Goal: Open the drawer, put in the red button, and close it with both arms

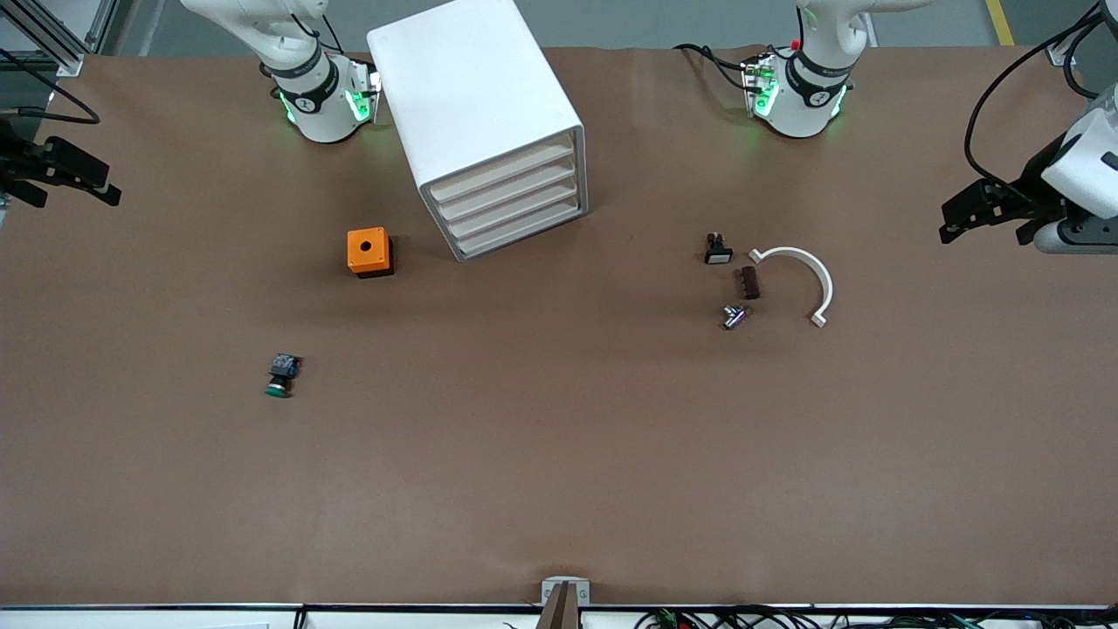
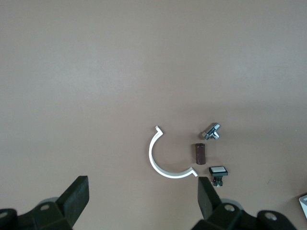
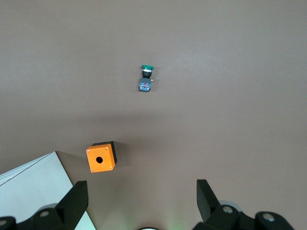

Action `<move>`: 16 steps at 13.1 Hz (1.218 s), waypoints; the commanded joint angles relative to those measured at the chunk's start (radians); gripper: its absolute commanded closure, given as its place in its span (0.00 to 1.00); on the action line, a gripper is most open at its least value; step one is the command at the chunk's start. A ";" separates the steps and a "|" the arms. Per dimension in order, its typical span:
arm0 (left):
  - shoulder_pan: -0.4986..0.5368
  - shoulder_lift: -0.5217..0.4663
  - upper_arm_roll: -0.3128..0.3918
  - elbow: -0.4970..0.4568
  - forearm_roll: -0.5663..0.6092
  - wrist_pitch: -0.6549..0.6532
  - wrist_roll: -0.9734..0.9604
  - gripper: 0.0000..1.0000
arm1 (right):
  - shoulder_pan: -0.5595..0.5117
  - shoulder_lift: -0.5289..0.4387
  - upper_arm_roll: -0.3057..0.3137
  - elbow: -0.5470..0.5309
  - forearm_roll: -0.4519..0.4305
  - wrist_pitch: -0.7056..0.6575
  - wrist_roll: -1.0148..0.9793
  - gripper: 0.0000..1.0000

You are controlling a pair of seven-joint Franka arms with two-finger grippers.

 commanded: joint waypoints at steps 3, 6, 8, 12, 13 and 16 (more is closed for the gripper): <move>-0.013 0.018 0.003 0.039 -0.003 -0.008 0.000 0.00 | -0.015 -0.022 0.010 -0.024 0.012 0.015 0.006 0.00; -0.015 0.016 0.002 0.066 -0.005 -0.029 -0.004 0.00 | -0.015 -0.022 0.012 -0.022 0.011 0.020 0.006 0.00; -0.021 0.019 -0.021 0.074 0.015 -0.029 -0.049 0.00 | -0.009 -0.022 0.013 -0.024 0.002 0.029 0.005 0.00; -0.018 0.021 -0.027 0.082 0.009 -0.028 -0.073 0.00 | -0.007 -0.022 0.016 -0.024 -0.015 0.058 -0.024 0.00; -0.015 0.019 -0.027 0.082 0.006 -0.029 -0.068 0.00 | -0.009 -0.022 0.016 -0.024 -0.015 0.058 -0.030 0.00; -0.010 0.021 -0.026 0.080 0.000 -0.029 -0.070 0.00 | -0.009 -0.022 0.016 -0.025 -0.038 0.058 -0.030 0.00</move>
